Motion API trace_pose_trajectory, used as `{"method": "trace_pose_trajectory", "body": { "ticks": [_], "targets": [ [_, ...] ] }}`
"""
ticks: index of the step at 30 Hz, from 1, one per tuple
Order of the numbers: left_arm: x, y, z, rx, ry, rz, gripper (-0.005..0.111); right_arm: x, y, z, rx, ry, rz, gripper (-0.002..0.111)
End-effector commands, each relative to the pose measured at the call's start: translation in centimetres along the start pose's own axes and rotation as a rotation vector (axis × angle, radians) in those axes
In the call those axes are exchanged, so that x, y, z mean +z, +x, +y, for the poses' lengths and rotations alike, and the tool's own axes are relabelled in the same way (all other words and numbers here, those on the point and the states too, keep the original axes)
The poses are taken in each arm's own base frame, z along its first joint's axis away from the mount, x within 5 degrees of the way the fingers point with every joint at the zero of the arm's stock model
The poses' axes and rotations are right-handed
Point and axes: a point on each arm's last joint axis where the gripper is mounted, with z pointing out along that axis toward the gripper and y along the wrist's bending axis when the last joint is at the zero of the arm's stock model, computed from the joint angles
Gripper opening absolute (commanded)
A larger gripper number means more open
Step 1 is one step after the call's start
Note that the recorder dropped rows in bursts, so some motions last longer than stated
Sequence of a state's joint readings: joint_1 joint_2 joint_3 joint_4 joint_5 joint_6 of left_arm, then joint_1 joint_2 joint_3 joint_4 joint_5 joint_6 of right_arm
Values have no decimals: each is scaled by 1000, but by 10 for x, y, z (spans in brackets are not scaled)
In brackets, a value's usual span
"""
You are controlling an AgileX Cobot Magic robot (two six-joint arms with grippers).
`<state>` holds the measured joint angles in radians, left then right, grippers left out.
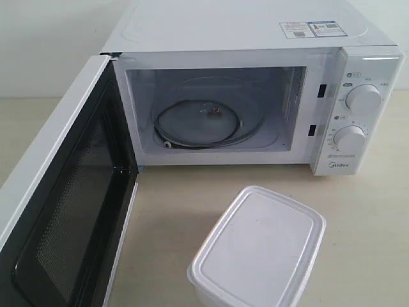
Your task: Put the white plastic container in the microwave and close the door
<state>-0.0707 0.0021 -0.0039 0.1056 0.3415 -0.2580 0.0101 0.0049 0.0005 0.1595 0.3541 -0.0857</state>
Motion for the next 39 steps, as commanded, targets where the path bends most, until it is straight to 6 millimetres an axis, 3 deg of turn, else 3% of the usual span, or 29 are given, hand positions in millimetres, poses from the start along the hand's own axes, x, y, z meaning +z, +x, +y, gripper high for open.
{"method": "trace_pose_trajectory", "body": {
  "ticks": [1,20,28,35,39],
  "targets": [
    [0,1,0,3,-2,-4,4,0,-1,0,-9,4,-18,0],
    [0,1,0,3,-2,-4,4,-1,-6,-1,-67,13,-63,0],
    [0,1,0,3,-2,-4,4,-21,-57,-4,-85,81,-679,0],
    [0,1,0,3,-2,-4,4,-49,-80,-6,48,52,-1088,0],
    [0,1,0,3,-2,-4,4,-78,-90,-7,112,15,-1428,0]
  ]
}}
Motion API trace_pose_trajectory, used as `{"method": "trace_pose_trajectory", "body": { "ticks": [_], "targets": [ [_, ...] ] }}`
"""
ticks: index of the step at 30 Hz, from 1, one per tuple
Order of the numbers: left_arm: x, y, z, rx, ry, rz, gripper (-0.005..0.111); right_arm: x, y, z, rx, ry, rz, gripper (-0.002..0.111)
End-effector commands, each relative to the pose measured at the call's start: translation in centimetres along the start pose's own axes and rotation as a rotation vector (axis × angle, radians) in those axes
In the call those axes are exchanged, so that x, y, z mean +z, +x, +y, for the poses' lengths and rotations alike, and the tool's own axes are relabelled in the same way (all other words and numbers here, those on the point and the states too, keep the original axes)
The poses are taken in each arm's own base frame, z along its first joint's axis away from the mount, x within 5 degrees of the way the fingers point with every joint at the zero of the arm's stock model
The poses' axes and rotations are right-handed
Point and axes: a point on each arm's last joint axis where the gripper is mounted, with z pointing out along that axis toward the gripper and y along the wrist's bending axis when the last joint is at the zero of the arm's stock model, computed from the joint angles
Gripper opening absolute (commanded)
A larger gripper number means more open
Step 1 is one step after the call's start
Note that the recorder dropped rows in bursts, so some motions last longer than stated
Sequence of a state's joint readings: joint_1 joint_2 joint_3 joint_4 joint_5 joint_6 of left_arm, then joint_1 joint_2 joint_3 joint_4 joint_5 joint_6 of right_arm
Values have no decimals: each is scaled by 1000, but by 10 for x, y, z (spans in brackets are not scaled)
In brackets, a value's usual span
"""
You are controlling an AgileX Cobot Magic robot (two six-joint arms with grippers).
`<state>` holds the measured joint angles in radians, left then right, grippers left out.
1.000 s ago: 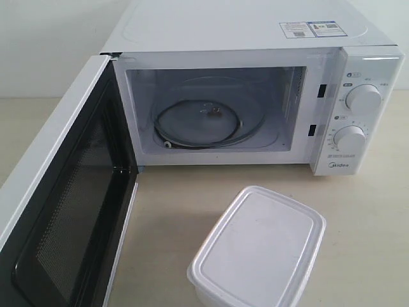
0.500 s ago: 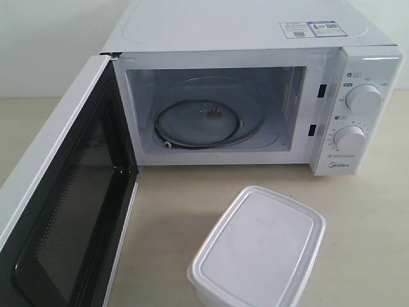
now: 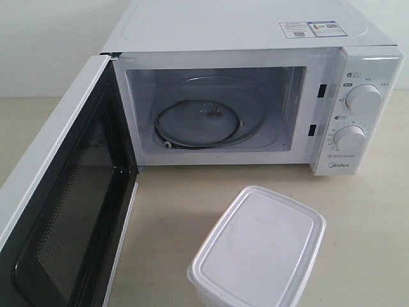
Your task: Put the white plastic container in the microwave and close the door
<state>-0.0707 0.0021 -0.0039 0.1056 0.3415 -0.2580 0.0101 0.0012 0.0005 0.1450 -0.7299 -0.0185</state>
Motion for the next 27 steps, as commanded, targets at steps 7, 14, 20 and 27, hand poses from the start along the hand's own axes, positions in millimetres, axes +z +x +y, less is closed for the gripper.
{"method": "trace_pose_trajectory", "body": {
  "ticks": [7,14,20,27],
  "targets": [
    [0,1,0,3,-2,-4,4,18,-82,5,134,-7,-429,0],
    [0,1,0,3,-2,-4,4,94,-110,26,92,-56,159,0],
    [0,1,0,3,-2,-4,4,135,-78,34,158,-16,734,0],
    [0,1,0,3,-2,-4,4,136,-22,39,269,43,1241,0]
  ]
}}
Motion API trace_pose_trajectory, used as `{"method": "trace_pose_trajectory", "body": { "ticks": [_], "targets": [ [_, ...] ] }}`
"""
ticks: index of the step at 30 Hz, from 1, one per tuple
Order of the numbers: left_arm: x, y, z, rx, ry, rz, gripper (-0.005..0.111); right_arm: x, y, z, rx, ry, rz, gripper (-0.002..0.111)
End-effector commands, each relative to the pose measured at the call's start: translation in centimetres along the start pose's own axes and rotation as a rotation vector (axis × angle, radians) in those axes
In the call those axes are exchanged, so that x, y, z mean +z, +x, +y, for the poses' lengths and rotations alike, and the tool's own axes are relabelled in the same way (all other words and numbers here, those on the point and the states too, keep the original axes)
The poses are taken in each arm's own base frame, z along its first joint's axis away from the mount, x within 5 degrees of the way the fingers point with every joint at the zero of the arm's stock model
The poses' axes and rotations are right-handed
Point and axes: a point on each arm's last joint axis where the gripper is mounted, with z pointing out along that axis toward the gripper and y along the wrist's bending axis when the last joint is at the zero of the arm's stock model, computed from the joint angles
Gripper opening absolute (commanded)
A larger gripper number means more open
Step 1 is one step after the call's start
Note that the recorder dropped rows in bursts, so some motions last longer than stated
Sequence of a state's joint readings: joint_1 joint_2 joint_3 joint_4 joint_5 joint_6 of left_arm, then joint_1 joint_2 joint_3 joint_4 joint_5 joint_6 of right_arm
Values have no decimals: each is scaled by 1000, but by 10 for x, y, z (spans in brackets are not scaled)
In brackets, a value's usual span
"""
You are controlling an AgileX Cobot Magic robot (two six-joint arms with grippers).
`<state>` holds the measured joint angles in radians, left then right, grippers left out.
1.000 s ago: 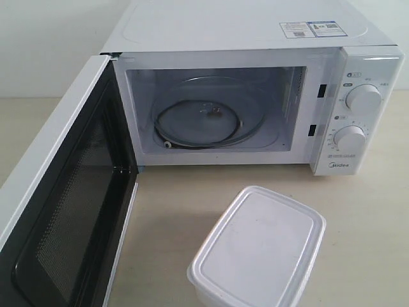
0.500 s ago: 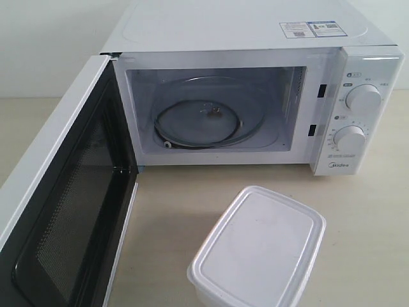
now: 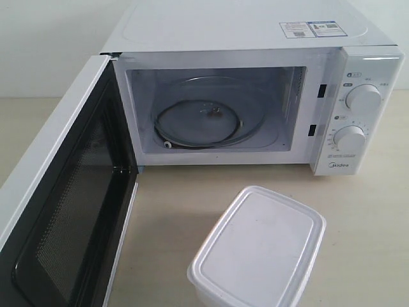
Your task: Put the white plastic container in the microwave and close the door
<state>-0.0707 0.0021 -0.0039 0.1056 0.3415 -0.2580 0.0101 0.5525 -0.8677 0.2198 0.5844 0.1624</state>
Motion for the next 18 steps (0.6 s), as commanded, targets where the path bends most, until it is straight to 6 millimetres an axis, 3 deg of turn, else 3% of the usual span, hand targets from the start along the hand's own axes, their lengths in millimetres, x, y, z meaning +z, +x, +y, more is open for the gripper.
{"method": "trace_pose_trajectory", "body": {
  "ticks": [1,7,9,12,13,15,18],
  "targets": [
    [0,1,0,3,-2,-4,4,23,17,-5,36,50,261,0],
    [0,1,0,3,-2,-4,4,42,26,-8,-24,46,387,0],
    [0,1,0,3,-2,-4,4,55,40,1,-62,-98,553,0],
    [0,1,0,3,-2,-4,4,85,65,21,-13,-479,853,0],
    [0,1,0,3,-2,-4,4,93,68,22,10,-515,883,0],
    [0,1,0,3,-2,-4,4,113,87,14,132,-486,877,0],
    [0,1,0,3,-2,-4,4,124,126,-10,282,-311,796,0]
  ]
}}
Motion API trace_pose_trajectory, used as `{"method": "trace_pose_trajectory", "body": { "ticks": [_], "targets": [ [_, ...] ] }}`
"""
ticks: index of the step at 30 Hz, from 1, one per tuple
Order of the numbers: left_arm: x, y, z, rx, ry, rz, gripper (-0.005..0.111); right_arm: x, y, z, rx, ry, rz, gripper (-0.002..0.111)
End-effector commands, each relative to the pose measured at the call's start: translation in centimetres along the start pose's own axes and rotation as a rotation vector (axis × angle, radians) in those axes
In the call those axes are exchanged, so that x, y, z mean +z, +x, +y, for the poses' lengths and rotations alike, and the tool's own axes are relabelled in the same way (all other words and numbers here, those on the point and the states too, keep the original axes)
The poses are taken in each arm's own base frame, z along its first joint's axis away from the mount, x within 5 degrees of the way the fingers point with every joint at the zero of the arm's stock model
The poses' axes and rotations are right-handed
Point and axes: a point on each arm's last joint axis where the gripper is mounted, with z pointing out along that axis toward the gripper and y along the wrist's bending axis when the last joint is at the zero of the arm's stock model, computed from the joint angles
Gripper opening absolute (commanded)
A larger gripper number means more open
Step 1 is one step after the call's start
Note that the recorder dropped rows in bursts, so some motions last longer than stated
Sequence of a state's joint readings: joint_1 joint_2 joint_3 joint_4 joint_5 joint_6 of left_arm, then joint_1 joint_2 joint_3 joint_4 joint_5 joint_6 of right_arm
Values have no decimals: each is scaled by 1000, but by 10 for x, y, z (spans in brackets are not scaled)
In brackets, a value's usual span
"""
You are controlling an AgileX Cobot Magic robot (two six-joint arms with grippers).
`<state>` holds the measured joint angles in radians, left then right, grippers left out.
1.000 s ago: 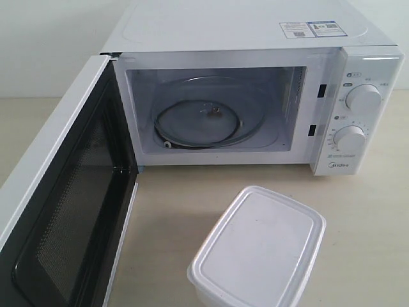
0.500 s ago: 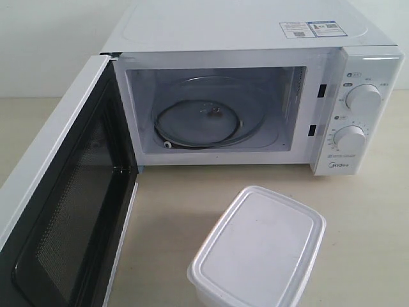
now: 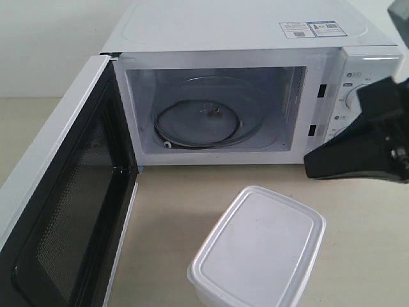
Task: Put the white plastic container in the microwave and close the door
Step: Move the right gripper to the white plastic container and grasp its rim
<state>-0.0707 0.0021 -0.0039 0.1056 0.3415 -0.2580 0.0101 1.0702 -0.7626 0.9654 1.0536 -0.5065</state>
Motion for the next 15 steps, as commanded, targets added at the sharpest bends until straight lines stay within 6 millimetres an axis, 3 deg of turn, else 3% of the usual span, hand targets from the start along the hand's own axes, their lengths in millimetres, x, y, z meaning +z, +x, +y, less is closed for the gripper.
{"method": "trace_pose_trajectory", "body": {
  "ticks": [1,8,15],
  "targets": [
    [0,1,0,3,-2,-4,4,28,22,-41,172,69,-127,0],
    [0,1,0,3,-2,-4,4,56,50,-67,251,51,73,0],
    [0,1,0,3,-2,-4,4,74,64,-102,360,216,77,5]
  ]
}}
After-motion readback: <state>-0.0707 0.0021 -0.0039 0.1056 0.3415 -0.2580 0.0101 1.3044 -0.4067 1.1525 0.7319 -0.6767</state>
